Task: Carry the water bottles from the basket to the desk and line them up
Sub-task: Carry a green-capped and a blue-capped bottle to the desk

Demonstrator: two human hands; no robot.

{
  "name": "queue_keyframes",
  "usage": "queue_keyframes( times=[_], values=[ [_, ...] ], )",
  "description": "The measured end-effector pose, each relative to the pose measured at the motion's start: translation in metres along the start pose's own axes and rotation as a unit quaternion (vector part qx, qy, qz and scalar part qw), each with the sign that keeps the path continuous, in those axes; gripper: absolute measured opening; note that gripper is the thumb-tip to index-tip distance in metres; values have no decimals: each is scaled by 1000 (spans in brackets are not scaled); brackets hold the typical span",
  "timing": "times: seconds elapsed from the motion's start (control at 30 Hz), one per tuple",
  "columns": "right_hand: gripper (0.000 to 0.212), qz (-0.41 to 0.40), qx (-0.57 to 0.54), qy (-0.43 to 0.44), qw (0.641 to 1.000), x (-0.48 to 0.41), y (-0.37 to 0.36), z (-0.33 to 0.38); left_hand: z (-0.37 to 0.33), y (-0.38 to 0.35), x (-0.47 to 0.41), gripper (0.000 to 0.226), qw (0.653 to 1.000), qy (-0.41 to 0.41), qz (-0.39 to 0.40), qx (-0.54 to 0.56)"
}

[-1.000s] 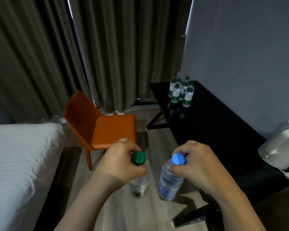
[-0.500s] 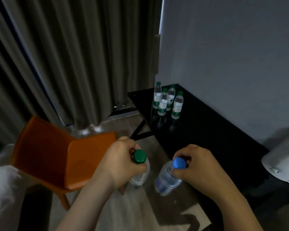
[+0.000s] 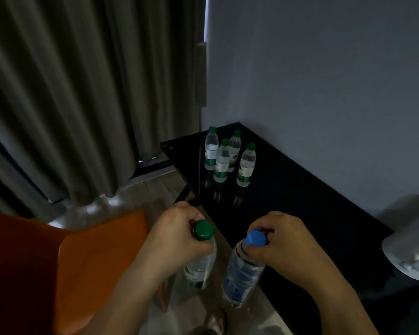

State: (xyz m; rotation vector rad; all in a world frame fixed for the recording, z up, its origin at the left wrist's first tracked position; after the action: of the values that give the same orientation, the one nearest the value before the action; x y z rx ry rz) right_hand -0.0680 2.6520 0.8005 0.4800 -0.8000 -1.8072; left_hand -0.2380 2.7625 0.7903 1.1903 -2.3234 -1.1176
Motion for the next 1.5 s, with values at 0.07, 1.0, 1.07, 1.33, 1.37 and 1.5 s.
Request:
queue_keyframes(
  times=[0.07, 1.0, 1.07, 1.33, 1.37, 1.5],
  values=[
    [17, -3, -6, -5, 1000, -27, 5, -6, 3, -3, -29, 21, 1000, -5, 3, -9],
    [18, -25, 7, -147, 989, -254, 67, -124, 30, -114, -343, 27, 991, -44, 122, -23],
    [18, -30, 9, -155, 987, -257, 66, -129, 32, -121, -356, 28, 989, -48, 136, -28],
    [21, 9, 20, -222, 975, -274, 62, -158, 39, -149, -393, 29, 983, -72, 159, -49],
    [22, 13, 23, -226, 974, -275, 61, -161, 40, -152, -396, 28, 982, -75, 164, -48],
    [26, -9, 31, -212, 977, -276, 58, -167, 42, -158, -403, 23, 981, -83, 168, -45]
  ],
)
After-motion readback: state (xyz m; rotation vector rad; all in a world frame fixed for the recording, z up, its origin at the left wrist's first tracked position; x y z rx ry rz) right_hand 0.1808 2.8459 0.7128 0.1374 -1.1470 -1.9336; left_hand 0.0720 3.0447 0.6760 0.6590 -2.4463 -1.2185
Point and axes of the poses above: each hand's wrist, its own x-axis away from the middle knuckle, its own y-axis out of the back of the hand, z = x × y, the point moved 4 cm from there along -x, towards the middle knuckle, and after that the axes turned 4 degrees about -x, right-handed, at the moved point
